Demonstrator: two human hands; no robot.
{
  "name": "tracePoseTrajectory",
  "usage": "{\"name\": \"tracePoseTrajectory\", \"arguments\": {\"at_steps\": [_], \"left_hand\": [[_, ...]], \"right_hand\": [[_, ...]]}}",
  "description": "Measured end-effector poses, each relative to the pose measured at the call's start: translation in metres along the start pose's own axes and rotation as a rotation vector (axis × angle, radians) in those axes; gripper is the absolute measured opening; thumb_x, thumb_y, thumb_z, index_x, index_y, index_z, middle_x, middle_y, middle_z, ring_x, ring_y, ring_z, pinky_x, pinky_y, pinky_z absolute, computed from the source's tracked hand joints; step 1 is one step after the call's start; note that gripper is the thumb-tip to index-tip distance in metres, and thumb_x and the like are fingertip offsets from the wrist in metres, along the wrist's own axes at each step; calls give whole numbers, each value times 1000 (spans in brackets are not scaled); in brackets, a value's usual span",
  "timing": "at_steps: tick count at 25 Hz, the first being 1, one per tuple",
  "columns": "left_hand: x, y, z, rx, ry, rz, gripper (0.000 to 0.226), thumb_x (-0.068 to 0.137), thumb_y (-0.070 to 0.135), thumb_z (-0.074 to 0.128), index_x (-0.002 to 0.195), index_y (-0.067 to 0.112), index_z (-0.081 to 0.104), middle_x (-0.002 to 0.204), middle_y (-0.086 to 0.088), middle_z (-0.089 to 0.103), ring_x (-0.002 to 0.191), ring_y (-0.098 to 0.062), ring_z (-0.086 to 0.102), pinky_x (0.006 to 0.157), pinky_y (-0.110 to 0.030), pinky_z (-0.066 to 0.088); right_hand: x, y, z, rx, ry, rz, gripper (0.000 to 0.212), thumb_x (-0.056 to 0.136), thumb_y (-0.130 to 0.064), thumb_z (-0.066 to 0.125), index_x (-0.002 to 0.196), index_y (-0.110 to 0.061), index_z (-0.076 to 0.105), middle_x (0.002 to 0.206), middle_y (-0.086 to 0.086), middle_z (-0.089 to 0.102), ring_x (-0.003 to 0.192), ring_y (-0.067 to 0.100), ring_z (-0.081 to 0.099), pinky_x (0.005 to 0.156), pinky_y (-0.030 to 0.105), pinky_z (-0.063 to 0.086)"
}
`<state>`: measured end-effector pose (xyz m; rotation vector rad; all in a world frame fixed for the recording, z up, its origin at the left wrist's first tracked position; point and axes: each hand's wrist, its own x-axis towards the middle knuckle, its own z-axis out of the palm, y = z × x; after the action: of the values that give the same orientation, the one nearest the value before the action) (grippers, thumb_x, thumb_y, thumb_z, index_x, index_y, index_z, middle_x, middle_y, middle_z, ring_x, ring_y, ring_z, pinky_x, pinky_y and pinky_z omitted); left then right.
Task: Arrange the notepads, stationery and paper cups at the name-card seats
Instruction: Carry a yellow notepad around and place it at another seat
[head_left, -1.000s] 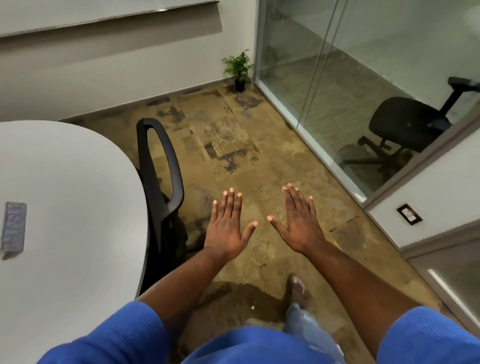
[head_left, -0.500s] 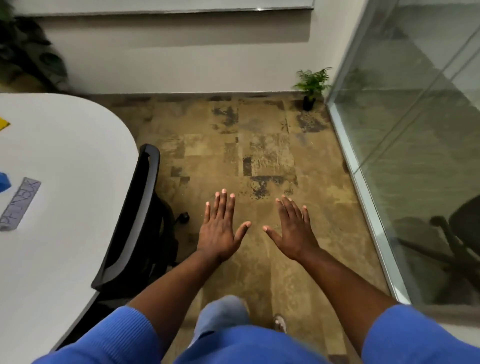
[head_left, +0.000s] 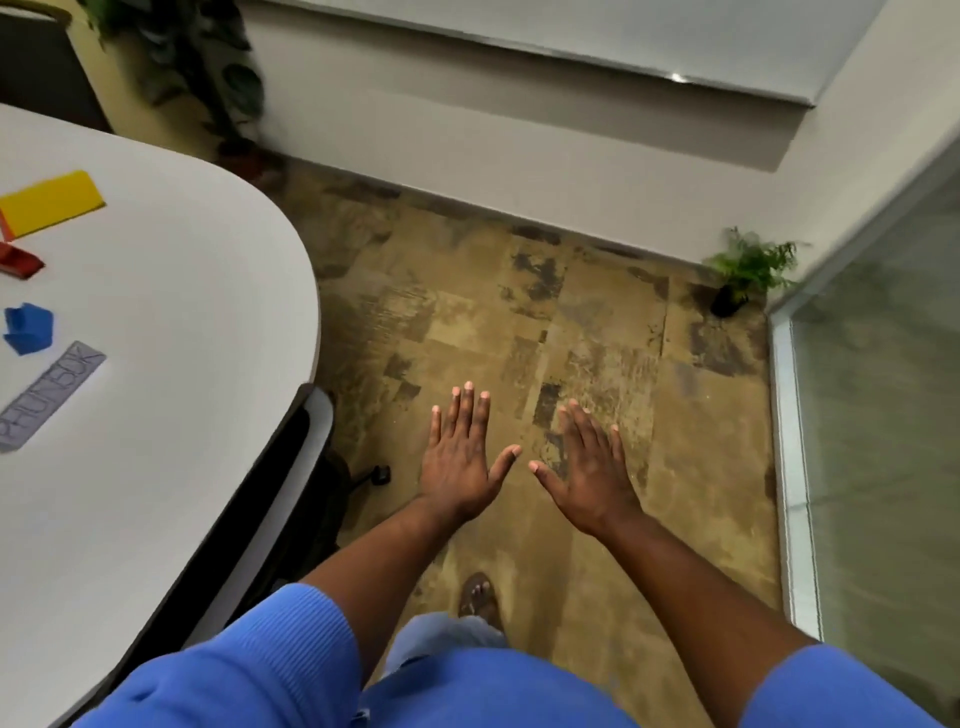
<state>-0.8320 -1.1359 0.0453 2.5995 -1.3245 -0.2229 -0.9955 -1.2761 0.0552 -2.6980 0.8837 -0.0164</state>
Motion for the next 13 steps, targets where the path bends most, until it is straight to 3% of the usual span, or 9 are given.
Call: {"name": "tracePoseTrajectory", "arguments": {"at_steps": [4, 8, 13], "left_hand": [[87, -16, -20, -16, 49, -36, 89, 98, 78, 8, 161, 19, -17, 168, -4, -26, 154, -17, -29, 127, -44, -14], [174, -44, -44, -14, 154, -185, 88, 98, 77, 11, 161, 20, -11, 170, -5, -19, 155, -18, -25, 128, -46, -10], [265, -91, -40, 51, 142, -373, 88, 99, 76, 11, 164, 19, -9, 170, -5, -20, 156, -20, -24, 128, -49, -8]], "right_hand": [[113, 6, -35, -7, 2, -72, 89, 94, -77, 25, 162, -26, -2, 171, -2, -6, 157, 17, -4, 125, 50, -6], [239, 0, -61, -7, 24, -204, 90, 92, -79, 22, 161, -26, 0, 171, -2, -2, 157, 18, 0, 126, 51, -2], [390, -14, -50, -12, -27, -411, 90, 93, -79, 23, 161, -25, 3, 170, 1, 2, 157, 20, 3, 126, 51, -3]]}}
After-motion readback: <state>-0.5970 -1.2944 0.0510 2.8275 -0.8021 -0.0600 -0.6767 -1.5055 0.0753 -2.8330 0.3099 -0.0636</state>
